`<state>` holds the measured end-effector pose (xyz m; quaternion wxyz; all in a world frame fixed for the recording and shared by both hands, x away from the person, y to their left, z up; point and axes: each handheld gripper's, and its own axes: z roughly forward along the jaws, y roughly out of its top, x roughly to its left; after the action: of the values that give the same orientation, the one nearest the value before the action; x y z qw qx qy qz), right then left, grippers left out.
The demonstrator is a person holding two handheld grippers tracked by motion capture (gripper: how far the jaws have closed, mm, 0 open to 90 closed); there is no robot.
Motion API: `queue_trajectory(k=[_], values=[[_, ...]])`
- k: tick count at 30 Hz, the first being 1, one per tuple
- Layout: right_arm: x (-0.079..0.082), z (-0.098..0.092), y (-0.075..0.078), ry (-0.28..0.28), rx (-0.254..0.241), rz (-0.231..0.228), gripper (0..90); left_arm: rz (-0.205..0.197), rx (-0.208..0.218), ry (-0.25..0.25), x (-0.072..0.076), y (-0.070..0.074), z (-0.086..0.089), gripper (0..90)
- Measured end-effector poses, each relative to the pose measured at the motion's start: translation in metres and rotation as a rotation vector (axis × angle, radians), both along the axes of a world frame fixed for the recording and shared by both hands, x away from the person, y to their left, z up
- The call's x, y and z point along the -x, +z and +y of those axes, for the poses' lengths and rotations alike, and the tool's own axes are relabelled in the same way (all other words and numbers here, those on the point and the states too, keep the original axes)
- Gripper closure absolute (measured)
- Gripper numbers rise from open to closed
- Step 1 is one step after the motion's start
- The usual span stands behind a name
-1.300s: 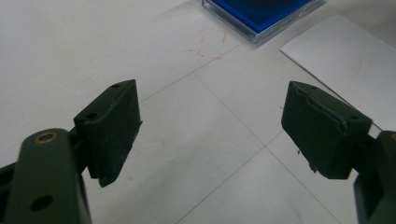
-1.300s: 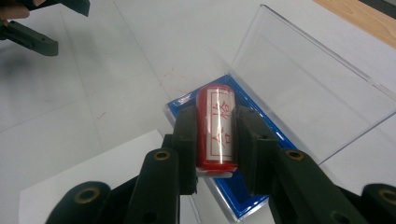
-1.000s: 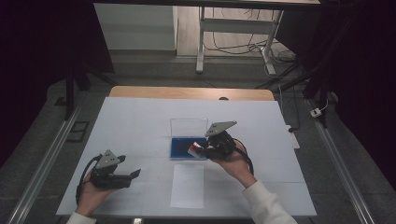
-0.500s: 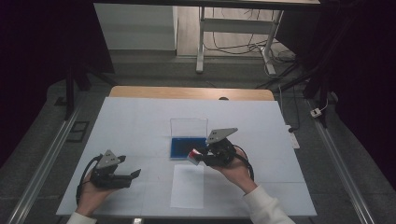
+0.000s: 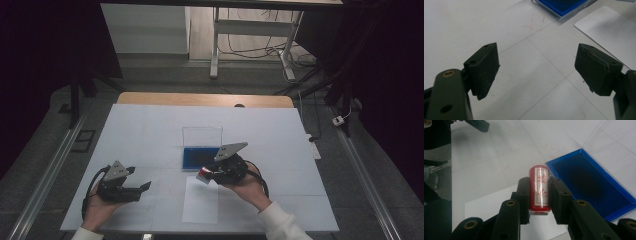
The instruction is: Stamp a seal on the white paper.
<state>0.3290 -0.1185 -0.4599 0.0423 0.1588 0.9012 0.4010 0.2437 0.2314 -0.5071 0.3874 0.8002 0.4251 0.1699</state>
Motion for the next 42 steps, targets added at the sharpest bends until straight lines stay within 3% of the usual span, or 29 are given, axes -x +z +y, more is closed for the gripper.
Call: queue_trajectory(k=[15, 24, 42], values=[[0.013, 0.007, -0.008, 0.047, 0.052, 0.020, 70.4, 0.001, 0.001, -0.001, 0.000, 0.000, 0.000, 20.2], [0.022, 0.010, -0.011, 0.072, 0.089, 0.009, 70.4, 0.002, -0.001, -0.004, 0.000, 0.000, 0.000, 20.2], [0.025, 0.016, -0.020, 0.090, 0.144, -0.002, 70.4, 0.004, -0.003, -0.006, 0.000, -0.001, 0.000, 20.3]])
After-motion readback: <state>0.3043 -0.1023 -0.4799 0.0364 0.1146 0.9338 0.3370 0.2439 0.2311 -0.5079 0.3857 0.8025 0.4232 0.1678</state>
